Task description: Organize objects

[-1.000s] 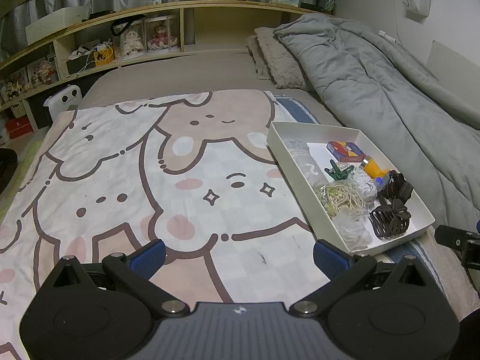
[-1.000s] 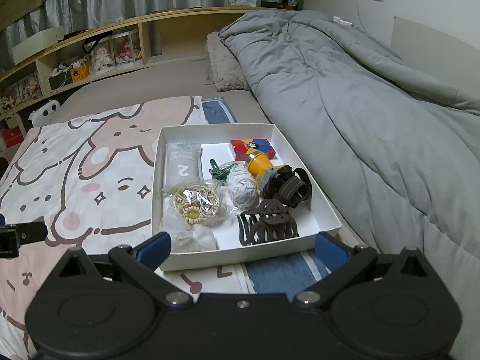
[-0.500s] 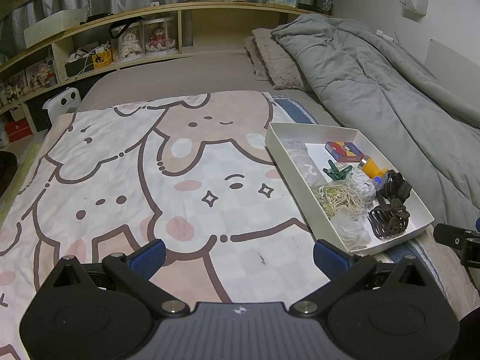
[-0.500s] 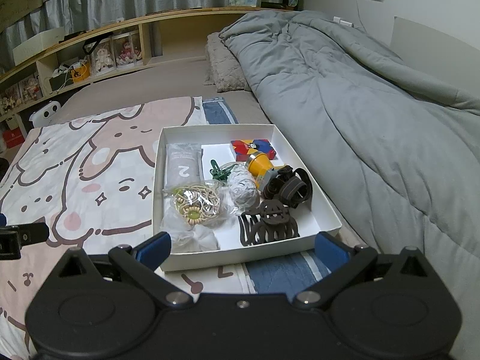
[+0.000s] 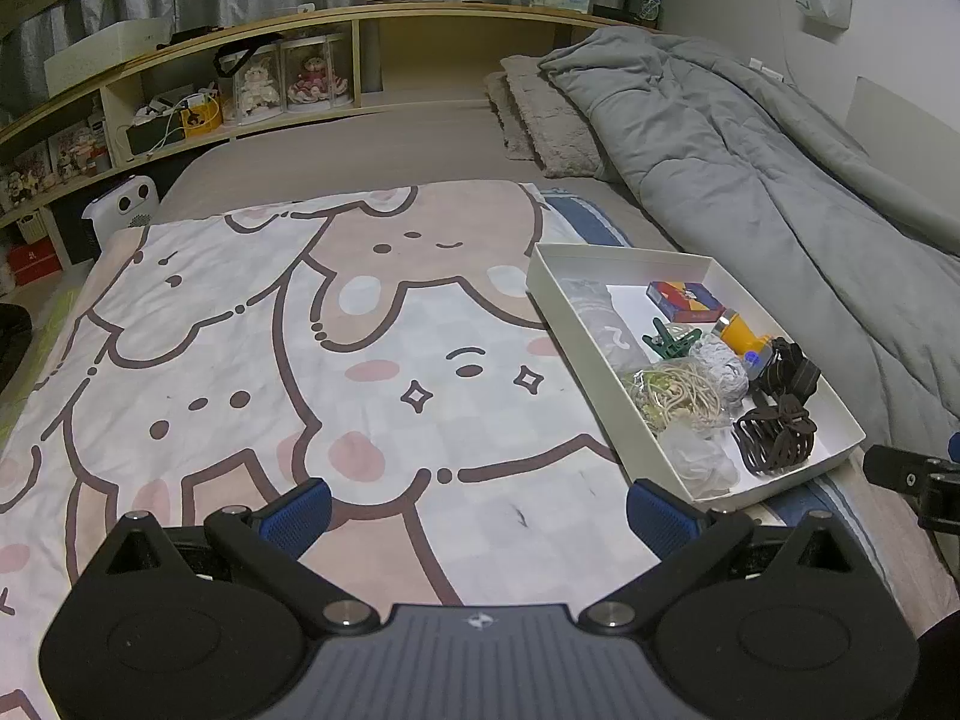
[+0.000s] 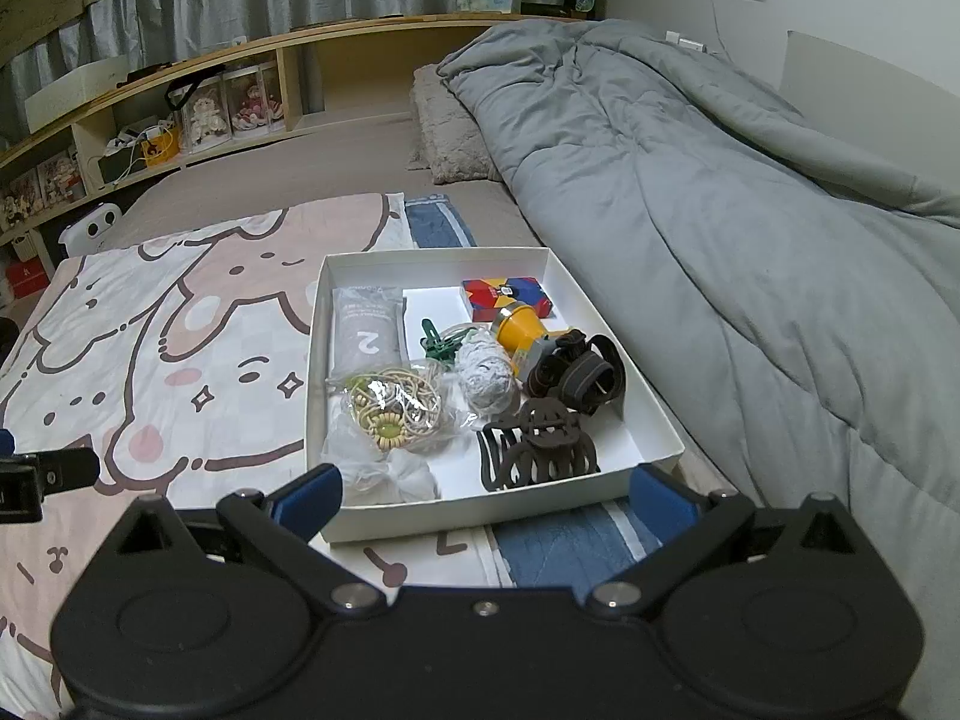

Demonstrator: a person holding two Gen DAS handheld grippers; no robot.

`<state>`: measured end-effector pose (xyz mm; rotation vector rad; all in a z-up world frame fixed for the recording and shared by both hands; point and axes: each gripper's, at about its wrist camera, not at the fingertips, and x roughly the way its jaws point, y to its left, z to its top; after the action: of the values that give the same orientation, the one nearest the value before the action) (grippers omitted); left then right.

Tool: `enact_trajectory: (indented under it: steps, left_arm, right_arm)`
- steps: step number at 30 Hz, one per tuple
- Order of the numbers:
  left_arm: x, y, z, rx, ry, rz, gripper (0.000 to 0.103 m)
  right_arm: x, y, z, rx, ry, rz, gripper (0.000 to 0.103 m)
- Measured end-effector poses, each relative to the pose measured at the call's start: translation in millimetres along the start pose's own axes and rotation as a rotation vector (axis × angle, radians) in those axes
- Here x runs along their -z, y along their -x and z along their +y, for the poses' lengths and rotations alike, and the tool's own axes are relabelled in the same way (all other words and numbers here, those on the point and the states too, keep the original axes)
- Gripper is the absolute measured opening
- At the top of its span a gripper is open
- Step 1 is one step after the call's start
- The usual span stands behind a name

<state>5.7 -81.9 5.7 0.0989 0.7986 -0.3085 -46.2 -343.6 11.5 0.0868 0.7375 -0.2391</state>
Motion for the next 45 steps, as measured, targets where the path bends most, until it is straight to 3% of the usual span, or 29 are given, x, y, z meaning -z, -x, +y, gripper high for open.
enact_trajectory:
  steps: [45]
  left_arm:
    - [0.2,2.4,-3.1,0.012,0.001,0.002,0.103]
  right_arm:
    - [1.1,0.5,1.8,-0.003,-0.006,0.005,0.103]
